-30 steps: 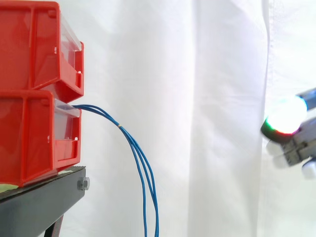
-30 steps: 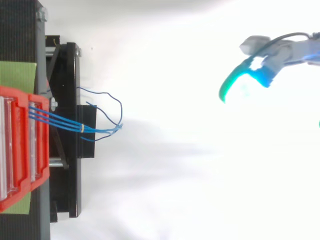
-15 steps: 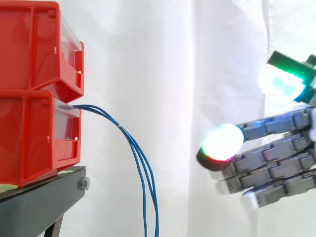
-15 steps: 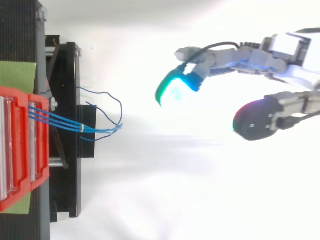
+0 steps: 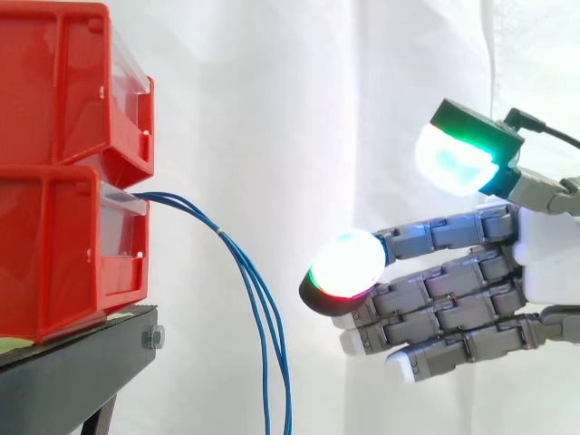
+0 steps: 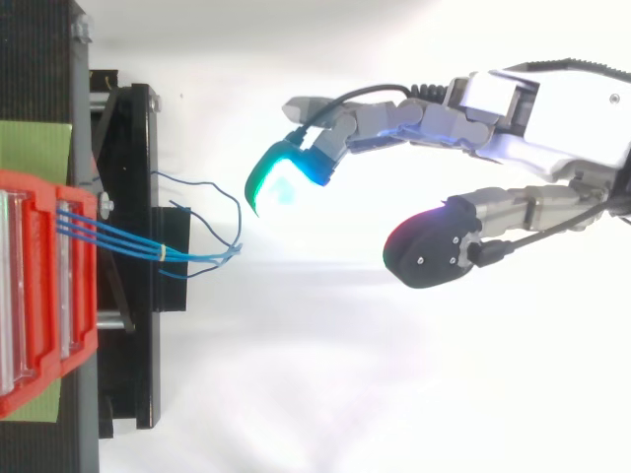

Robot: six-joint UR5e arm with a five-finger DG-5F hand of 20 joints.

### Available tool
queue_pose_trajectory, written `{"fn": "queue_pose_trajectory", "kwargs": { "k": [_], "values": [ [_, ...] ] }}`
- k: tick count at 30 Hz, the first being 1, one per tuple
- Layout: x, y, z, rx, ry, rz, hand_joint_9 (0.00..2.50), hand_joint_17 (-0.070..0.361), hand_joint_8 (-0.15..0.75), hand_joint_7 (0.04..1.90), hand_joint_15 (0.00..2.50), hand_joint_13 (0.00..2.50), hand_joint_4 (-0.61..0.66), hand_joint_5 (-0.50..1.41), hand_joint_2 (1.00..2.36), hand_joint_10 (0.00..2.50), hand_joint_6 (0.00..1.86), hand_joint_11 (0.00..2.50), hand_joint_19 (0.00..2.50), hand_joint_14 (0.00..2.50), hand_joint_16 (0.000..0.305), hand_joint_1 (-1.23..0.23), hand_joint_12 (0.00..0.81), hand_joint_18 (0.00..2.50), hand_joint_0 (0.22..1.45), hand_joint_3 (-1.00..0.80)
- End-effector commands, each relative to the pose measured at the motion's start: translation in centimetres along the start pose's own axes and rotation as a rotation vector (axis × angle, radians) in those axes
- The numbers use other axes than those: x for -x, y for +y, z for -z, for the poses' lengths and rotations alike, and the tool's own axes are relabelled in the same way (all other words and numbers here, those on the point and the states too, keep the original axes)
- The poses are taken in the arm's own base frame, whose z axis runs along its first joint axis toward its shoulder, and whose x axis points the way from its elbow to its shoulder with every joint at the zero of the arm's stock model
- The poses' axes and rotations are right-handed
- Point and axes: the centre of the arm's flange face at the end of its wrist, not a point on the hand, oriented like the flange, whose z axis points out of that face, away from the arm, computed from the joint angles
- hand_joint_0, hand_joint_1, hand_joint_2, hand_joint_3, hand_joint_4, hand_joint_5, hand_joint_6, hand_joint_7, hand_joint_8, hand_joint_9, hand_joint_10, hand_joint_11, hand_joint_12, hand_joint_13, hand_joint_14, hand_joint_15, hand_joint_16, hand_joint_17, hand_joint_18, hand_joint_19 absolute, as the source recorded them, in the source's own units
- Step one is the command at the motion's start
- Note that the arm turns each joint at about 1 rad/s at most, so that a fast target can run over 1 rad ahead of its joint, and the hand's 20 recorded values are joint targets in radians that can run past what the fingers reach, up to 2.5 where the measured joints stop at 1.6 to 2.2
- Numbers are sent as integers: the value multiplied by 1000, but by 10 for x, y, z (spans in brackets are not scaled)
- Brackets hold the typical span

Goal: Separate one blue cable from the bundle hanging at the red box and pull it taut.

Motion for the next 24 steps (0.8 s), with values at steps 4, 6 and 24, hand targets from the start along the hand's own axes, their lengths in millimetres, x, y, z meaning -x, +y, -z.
{"fn": "queue_pose_trajectory", "kwargs": {
  "k": [4,6,24],
  "values": [
    [0,2,-2,20,-6,18,35,105,234,727,54,122,193,-266,1000,0,502,0,335,0,47,-430,333,168,554,-500],
    [0,2,-2,20,-6,18,59,106,239,717,39,149,199,-262,1000,0,502,0,325,0,47,-445,336,199,554,-500],
    [-8,-35,-31,-12,15,-34,75,105,241,718,49,182,206,-256,1000,0,502,0,329,0,46,-445,331,216,555,-500]
  ]
}}
